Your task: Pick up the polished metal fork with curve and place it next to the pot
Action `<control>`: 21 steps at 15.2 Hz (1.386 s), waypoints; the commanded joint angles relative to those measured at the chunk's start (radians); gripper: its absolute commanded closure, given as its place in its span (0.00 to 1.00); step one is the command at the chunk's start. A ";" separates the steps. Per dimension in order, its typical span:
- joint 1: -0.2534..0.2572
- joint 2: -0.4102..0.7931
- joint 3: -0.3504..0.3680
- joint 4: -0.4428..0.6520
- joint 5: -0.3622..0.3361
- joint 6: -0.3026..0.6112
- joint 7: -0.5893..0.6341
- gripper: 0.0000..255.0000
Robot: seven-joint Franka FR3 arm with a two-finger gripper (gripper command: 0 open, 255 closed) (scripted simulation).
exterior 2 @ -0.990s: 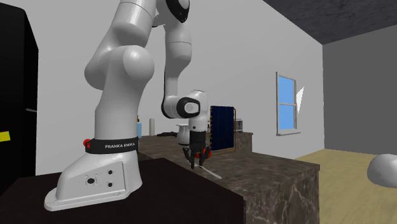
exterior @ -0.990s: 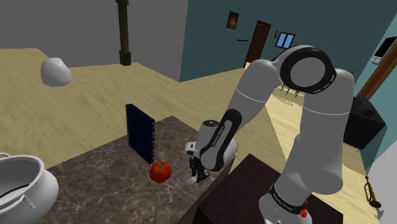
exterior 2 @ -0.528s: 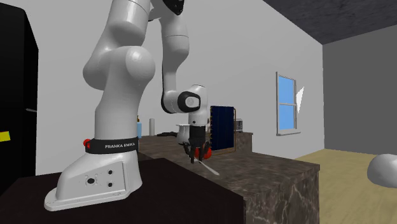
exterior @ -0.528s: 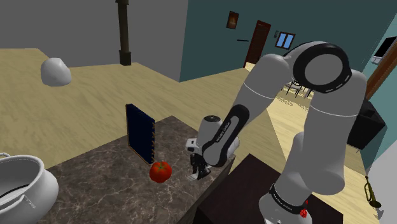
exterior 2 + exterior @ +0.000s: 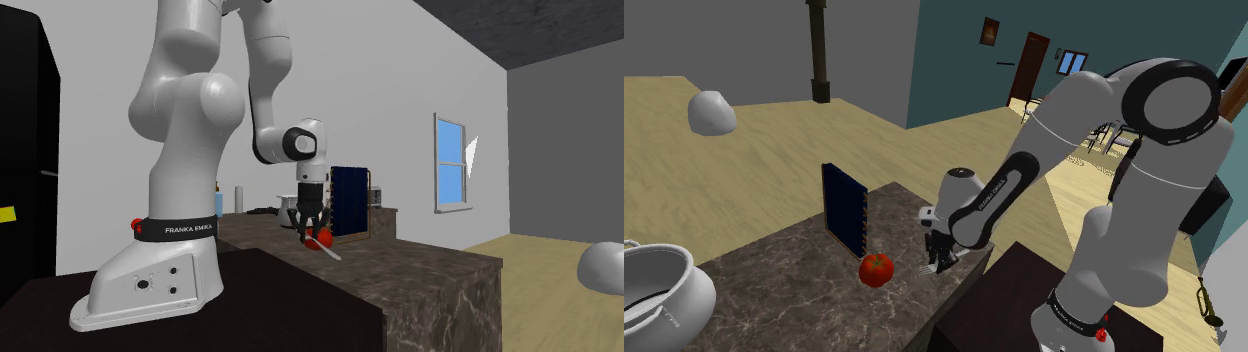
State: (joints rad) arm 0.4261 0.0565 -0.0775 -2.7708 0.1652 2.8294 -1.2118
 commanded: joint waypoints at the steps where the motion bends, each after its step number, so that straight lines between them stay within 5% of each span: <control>1: 0.002 -0.039 -0.006 -0.006 -0.025 -0.033 0.021 1.00; 21: -0.027 -0.361 0.001 0.030 -0.129 -0.387 0.107 1.00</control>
State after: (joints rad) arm 0.4021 -0.2888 -0.0756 -2.7445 0.0393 2.4617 -1.1044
